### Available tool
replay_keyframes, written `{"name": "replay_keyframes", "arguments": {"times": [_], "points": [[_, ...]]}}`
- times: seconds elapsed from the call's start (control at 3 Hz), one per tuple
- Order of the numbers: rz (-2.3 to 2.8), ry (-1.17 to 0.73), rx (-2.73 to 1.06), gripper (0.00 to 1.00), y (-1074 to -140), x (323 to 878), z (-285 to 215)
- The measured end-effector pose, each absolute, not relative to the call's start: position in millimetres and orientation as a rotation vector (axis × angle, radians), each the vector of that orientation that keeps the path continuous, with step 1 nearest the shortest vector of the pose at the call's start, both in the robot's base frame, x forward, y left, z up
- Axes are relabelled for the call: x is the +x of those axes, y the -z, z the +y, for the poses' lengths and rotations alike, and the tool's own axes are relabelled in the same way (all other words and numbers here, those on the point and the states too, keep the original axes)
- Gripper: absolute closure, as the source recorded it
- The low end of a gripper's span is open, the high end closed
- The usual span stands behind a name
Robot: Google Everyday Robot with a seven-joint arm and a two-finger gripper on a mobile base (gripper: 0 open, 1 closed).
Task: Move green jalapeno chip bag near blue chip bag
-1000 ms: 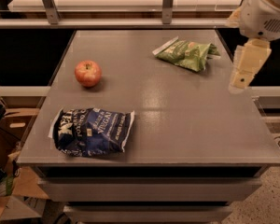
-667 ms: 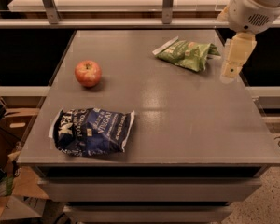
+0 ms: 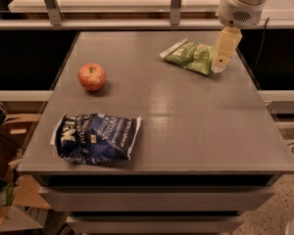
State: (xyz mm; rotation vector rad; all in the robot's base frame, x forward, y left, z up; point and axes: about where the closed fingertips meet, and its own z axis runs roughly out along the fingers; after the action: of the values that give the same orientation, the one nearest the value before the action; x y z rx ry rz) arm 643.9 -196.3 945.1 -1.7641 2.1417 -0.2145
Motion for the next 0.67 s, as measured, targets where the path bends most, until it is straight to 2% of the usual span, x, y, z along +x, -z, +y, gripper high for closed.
{"name": "replay_keyframes", "arguments": {"times": [0.67], "points": [[2.179, 0.22, -1.701, 0.0, -943.5, 655.9, -192.7]]}}
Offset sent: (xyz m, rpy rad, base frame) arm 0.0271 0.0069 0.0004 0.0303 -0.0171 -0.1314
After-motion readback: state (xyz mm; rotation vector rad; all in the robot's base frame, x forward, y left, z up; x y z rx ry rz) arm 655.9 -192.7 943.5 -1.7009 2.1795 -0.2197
